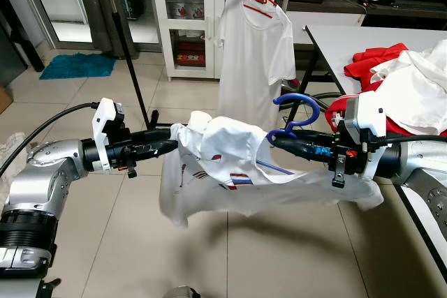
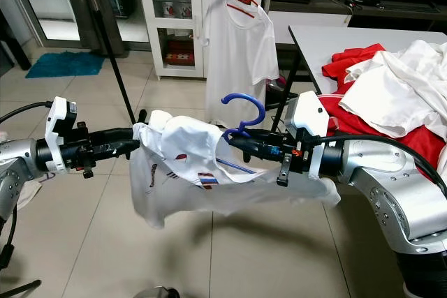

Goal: Hang hanger

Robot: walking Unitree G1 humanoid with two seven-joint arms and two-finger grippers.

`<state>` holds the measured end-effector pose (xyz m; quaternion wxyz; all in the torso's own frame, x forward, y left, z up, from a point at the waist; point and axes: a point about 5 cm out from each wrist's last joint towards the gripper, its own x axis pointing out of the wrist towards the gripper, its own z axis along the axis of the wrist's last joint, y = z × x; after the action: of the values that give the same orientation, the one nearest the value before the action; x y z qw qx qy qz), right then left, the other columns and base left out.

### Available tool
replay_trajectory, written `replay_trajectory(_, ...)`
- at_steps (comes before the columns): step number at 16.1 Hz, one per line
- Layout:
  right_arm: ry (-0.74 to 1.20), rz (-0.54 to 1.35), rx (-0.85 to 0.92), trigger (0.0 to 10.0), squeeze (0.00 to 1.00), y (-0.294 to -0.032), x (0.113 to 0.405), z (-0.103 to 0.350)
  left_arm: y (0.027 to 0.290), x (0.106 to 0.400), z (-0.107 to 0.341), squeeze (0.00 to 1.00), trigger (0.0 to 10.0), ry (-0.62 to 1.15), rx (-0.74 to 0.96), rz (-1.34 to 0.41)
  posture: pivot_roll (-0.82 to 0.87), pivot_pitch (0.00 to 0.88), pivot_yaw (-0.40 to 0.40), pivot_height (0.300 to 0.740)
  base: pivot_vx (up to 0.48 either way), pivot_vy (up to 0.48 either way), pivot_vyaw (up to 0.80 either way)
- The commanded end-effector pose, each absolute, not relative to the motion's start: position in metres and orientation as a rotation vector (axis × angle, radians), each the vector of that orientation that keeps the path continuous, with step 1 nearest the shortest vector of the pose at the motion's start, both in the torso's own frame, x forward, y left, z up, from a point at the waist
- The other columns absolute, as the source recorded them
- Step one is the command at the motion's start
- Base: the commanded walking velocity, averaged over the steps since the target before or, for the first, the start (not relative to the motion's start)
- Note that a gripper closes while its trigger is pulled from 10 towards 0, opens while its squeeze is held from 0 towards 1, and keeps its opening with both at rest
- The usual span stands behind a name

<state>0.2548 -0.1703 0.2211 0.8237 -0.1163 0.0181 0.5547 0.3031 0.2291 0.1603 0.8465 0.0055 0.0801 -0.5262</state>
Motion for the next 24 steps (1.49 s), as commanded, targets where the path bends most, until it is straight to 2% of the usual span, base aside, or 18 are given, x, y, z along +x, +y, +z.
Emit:
replay_trajectory(1, 0.002, 1.197, -0.252, 10.0, 0.0, -0.169, 0.254, 0.23, 0.229, 0.304, 0.165, 0.0, 0.0, 0.164, 0.028, -1.126, 0.06, 0.025, 0.013, 0.74, 0.0, 0.0, 0.0)
replay_trajectory(11, -0.004, 1.207, -0.25, 10.0, 0.0, -0.167, 0.253, 0.231, 0.229, 0.304, 0.155, 0.0, 0.0, 0.223, 0.027, -1.123, 0.05, 0.027, 0.019, 0.74, 0.0, 0.0, 0.0)
replay_trajectory(17, 0.082, 1.162, -0.303, 10.0, 0.0, -0.171, 0.254, 0.217, 0.231, 0.304, 0.176, 0.0, 0.0, 0.121, -0.004, -1.119, 0.05, 0.025, 0.029, 0.74, 0.0, 0.0, 0.0)
replay_trajectory(24, 0.184, 1.162, -0.388, 10.0, 0.0, -0.174, 0.256, 0.202, 0.24, 0.298, 0.189, 0.0, 0.0, 0.084, 0.047, -1.077, 0.06, 0.021, 0.013, 0.74, 0.0, 0.0, 0.0)
